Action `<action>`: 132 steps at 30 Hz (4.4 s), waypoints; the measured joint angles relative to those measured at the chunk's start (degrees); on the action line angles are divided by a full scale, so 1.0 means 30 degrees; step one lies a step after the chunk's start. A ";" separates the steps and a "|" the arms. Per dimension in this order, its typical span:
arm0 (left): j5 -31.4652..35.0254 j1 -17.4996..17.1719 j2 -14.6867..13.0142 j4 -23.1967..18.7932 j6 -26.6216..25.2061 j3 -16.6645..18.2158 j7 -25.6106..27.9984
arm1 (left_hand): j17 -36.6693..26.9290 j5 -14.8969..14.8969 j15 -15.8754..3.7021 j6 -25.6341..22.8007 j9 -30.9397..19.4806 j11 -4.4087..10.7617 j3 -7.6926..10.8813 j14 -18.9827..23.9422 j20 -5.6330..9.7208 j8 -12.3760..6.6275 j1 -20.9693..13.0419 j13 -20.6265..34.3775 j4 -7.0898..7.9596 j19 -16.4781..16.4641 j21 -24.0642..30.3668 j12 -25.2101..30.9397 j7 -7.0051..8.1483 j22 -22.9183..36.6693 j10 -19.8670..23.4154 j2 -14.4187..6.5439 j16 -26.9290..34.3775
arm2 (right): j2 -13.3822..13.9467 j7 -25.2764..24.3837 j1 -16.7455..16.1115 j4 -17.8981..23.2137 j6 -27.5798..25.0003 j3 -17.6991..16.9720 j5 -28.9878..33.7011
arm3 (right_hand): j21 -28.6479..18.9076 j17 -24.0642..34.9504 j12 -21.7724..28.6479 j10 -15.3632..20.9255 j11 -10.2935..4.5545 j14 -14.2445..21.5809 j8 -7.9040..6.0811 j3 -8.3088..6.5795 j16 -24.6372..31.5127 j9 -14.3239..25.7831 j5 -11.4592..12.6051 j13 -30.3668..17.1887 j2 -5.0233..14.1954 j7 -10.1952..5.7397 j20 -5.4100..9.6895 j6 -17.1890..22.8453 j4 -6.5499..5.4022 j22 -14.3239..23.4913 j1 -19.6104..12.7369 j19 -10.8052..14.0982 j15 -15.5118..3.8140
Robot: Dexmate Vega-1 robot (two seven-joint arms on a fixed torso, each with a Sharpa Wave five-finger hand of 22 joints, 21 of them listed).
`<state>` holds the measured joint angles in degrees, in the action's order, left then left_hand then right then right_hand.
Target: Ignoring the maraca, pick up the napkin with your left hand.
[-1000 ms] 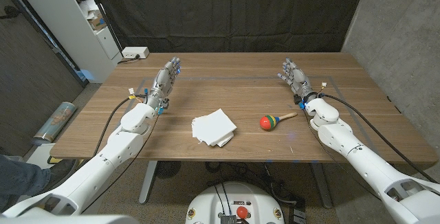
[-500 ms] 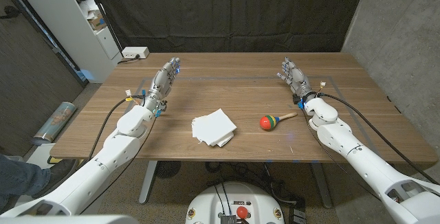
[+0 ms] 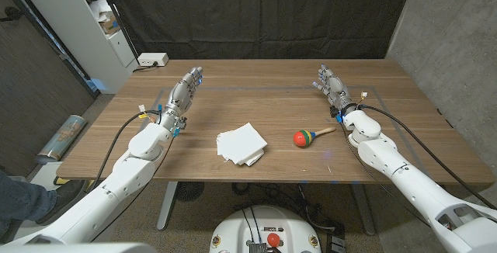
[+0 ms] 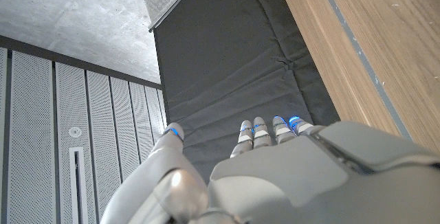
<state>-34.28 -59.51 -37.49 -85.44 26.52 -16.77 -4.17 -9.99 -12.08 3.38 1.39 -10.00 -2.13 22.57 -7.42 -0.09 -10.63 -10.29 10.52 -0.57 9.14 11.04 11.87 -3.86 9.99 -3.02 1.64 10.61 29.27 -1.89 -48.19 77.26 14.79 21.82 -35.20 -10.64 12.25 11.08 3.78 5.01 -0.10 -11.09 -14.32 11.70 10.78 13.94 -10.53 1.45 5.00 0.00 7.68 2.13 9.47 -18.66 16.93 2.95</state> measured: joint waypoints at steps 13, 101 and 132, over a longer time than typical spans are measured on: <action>0.0313 -0.0803 -0.0328 -0.0770 0.0340 0.0159 0.0226 | 0.0000 0.0000 -0.0104 -0.0131 0.0000 0.0069 -0.0049 0.0102 -0.0149 0.0000 -0.0077 -0.0001 -0.0049 0.0028 0.0000 -0.0001 -0.0007 0.0000 0.0069 -0.0076 0.0000 | -0.0241 0.0156 0.0177 -0.0398 0.0323 0.0083 0.0013 | 0.0000 0.0002 0.0000 0.0000 0.0000 0.0000 0.0000 -0.0054 -0.0001 -0.0001 0.0000 0.0000 0.0000 0.0001 -0.0141 0.0000 0.0053 0.0000 0.0000 -0.0140 0.0000; 0.7632 -0.5146 -0.2658 -0.6107 -0.0018 0.1740 0.4274 | 0.0002 0.0088 -0.0010 -0.0295 0.0001 0.0134 0.0083 0.0195 -0.0485 0.0000 -0.0560 0.0093 -0.0609 0.0173 0.0000 -0.0002 0.0026 -0.0001 0.0135 -0.0247 0.0000 | -0.1055 0.0626 0.1078 -0.2000 0.1514 0.0124 0.0106 | 0.0000 -0.0086 0.0000 0.0001 -0.0001 0.0070 0.0000 -0.0034 -0.0001 -0.0002 -0.0001 -0.0093 0.0077 -0.0205 -0.0067 0.0208 0.0510 -0.0001 -0.0277 -0.0482 -0.0069; 1.1620 -0.6768 -0.2800 -0.8075 -0.1360 0.2942 0.6119 | 0.0002 0.0088 -0.0078 -0.0226 0.0001 0.0236 0.0085 0.0127 -0.0664 0.0000 -0.1111 0.0091 -0.1027 0.0193 0.0000 -0.0002 0.0096 -0.0001 0.0033 -0.0348 -0.0001 | -0.1155 0.0693 0.1219 -0.2077 0.1581 0.0175 0.0112 | 0.0001 -0.0084 0.0000 0.0000 -0.0001 0.0069 0.0000 -0.0026 -0.0001 -0.0002 -0.0001 -0.0087 0.0077 -0.0204 -0.0137 0.0206 0.0499 -0.0001 -0.0277 -0.0548 -0.0068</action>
<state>0.58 -79.81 -45.88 -109.67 22.44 -7.94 14.18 -9.99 -11.81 3.14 0.72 -10.00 -1.42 22.82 -7.04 -2.08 -10.63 -13.63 10.79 -3.65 9.72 11.04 11.86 -3.57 9.99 -2.92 0.60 10.61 25.80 0.19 -44.53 71.03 19.54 22.35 -34.86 -10.63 12.00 11.08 3.78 5.01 0.11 -11.09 -14.40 11.69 10.78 13.94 -10.79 1.68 4.39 -0.41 8.29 3.63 9.46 -19.49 15.29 2.75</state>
